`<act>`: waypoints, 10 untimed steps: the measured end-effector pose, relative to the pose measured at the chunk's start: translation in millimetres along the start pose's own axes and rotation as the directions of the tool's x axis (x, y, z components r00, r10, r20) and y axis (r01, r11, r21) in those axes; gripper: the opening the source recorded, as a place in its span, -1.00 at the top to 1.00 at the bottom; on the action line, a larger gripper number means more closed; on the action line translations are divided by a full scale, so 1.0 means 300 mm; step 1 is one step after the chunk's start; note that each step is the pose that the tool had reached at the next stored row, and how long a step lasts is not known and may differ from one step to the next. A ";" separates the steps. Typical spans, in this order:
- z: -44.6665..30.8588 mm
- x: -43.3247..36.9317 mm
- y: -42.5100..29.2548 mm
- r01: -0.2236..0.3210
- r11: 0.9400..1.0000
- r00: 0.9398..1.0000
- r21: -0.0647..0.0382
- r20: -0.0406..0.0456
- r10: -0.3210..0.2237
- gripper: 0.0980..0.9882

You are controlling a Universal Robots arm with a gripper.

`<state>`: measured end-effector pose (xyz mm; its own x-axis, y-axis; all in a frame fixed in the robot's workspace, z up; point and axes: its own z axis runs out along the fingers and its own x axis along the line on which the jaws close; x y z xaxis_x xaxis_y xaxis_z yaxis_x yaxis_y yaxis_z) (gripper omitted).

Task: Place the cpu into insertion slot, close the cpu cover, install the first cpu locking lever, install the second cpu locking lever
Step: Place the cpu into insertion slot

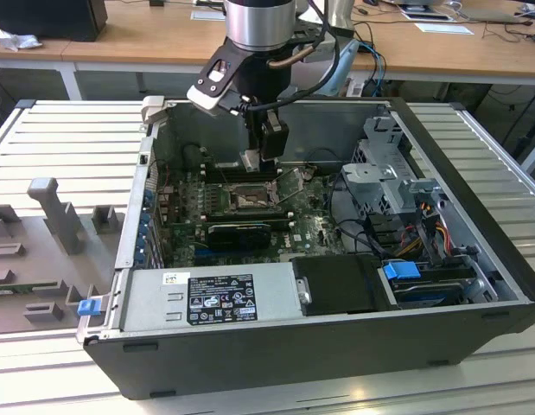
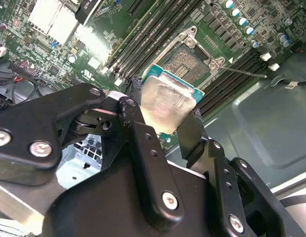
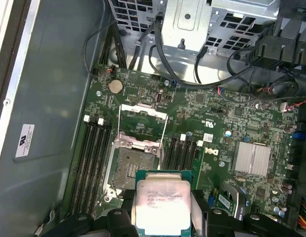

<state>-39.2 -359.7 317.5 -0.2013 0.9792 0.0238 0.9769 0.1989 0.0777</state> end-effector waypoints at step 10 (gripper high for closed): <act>0.040 -0.001 -0.005 -0.054 0.999 0.999 -0.001 0.004 0.055 0.03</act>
<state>-39.7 -359.7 305.4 -0.1474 0.9888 0.0237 0.9864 0.1452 0.0776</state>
